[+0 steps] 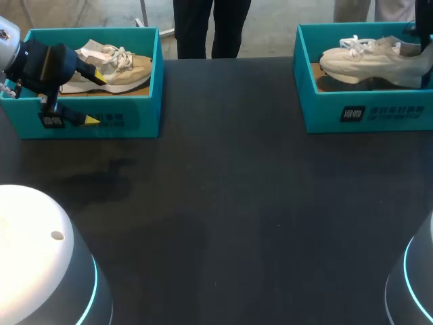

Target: Take the shoe out of the shoebox, open the shoe tongue, remove and reinsert the insole, then place the shoe into the shoebox

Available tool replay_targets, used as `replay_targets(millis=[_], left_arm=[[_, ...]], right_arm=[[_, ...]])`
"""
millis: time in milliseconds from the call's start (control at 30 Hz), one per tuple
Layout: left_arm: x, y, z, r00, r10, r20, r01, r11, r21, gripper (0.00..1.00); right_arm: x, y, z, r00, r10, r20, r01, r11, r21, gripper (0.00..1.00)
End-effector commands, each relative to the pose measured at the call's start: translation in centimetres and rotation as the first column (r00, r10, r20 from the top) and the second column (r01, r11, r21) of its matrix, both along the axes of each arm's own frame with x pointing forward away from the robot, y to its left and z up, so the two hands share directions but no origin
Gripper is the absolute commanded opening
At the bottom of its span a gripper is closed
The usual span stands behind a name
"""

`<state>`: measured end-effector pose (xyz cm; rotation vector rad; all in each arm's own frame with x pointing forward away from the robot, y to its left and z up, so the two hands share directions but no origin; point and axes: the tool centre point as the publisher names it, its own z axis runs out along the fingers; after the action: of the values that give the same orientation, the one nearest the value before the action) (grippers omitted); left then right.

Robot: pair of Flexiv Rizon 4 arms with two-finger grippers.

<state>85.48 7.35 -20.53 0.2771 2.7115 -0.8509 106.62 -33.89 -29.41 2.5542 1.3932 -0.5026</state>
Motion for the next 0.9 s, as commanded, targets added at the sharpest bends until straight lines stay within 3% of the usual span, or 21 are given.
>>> replay_targets(millis=[33,900], left_arm=[[-0.1,0.0,0.0,1.0,0.0,0.0,0.0,1.0,0.003,1.0],[-0.1,0.0,0.0,1.0,0.0,0.0,0.0,1.0,0.003,1.0]], right_arm=[[0.6,0.0,-0.9,1.0,-0.004,-0.014,0.004,1.0,0.003,0.0],[0.8,-0.7,-3.5,0.999,0.024,0.021,-0.024,1.0,-0.001,0.0]])
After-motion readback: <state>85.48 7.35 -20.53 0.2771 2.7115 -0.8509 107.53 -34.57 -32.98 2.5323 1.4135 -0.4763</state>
